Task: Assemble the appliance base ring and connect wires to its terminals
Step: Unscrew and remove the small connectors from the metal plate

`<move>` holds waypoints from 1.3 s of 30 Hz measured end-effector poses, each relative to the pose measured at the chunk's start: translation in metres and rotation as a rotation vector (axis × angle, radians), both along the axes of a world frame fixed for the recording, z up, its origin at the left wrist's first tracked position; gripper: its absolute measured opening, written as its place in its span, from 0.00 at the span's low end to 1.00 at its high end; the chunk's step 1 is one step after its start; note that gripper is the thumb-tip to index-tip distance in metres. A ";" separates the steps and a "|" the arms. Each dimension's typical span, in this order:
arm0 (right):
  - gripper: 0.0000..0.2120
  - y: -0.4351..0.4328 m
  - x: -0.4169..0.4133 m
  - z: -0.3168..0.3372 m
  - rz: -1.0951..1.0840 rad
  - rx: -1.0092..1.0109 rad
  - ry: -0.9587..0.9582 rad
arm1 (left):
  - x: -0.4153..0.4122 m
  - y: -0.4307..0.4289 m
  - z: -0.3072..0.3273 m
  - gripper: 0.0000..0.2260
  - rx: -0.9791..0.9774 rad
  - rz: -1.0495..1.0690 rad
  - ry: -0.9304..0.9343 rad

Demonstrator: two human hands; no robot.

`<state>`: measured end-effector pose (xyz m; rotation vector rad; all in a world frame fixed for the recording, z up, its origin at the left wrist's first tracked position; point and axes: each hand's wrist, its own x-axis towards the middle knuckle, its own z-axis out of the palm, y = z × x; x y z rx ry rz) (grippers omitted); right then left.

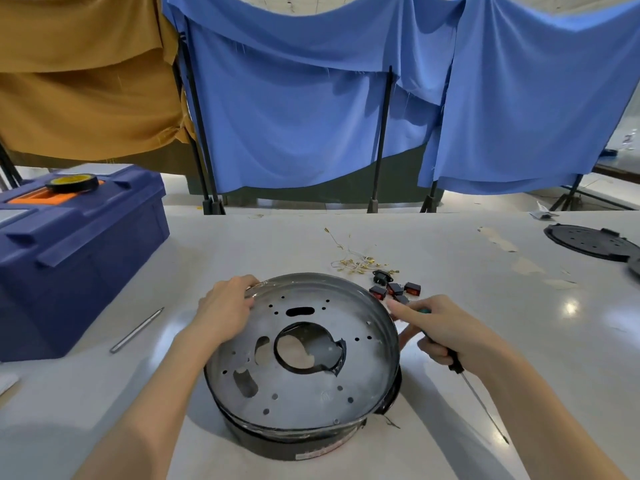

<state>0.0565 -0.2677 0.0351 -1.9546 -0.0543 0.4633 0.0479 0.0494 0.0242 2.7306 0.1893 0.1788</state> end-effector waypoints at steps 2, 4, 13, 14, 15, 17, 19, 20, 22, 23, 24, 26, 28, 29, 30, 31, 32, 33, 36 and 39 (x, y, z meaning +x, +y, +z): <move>0.12 0.010 0.002 0.003 -0.012 0.004 -0.066 | 0.004 -0.001 0.002 0.14 -0.041 -0.067 -0.013; 0.10 0.016 0.002 0.004 0.008 -0.048 -0.098 | 0.009 -0.003 0.003 0.15 -0.037 -0.121 -0.023; 0.15 0.013 -0.005 -0.001 0.053 -0.173 -0.104 | 0.001 0.011 0.005 0.24 0.123 0.242 0.156; 0.15 0.012 -0.005 -0.002 0.045 -0.169 -0.105 | -0.003 0.015 0.005 0.23 0.111 0.266 0.150; 0.14 0.012 -0.006 -0.002 0.033 -0.164 -0.109 | -0.008 0.017 0.005 0.23 0.102 0.281 0.142; 0.13 0.016 -0.006 -0.002 0.009 -0.133 -0.118 | -0.015 0.016 0.005 0.23 0.097 0.319 0.139; 0.13 0.019 -0.006 -0.004 -0.005 -0.085 -0.122 | -0.020 0.012 0.007 0.23 0.158 0.348 0.170; 0.14 0.020 -0.006 -0.004 -0.009 -0.070 -0.118 | -0.022 0.011 0.009 0.24 0.197 0.348 0.192; 0.13 0.020 -0.006 -0.005 -0.014 -0.040 -0.108 | -0.023 0.013 0.011 0.25 0.227 0.327 0.238; 0.13 0.020 -0.007 -0.005 -0.012 -0.024 -0.103 | -0.023 0.015 0.011 0.25 0.213 0.309 0.265; 0.13 0.020 -0.008 -0.004 -0.010 -0.007 -0.097 | -0.022 0.017 0.010 0.24 0.185 0.285 0.290; 0.13 0.020 -0.008 -0.004 -0.020 0.020 -0.077 | -0.020 0.020 0.006 0.23 0.092 0.257 0.298; 0.14 0.021 -0.008 -0.003 -0.040 0.030 -0.068 | -0.020 0.022 0.001 0.23 0.012 0.264 0.256; 0.15 0.021 -0.008 -0.003 -0.049 0.028 -0.071 | -0.020 0.023 -0.001 0.23 -0.027 0.275 0.231; 0.15 0.022 -0.008 -0.003 -0.054 0.025 -0.077 | -0.021 0.023 -0.003 0.23 -0.061 0.286 0.212; 0.16 0.023 -0.008 -0.004 -0.055 0.018 -0.083 | -0.021 0.024 -0.004 0.23 -0.082 0.294 0.201; 0.17 0.024 -0.009 -0.004 -0.053 0.004 -0.088 | -0.021 0.024 -0.004 0.23 -0.090 0.297 0.197; 0.17 0.025 -0.010 -0.004 -0.051 -0.016 -0.092 | -0.021 0.024 -0.004 0.23 -0.093 0.295 0.199; 0.17 0.028 -0.011 -0.006 -0.048 -0.048 -0.108 | -0.021 0.022 -0.002 0.20 -0.130 0.284 0.212; 0.19 0.029 -0.011 -0.007 -0.044 -0.049 -0.119 | -0.022 0.021 0.000 0.19 -0.182 0.278 0.222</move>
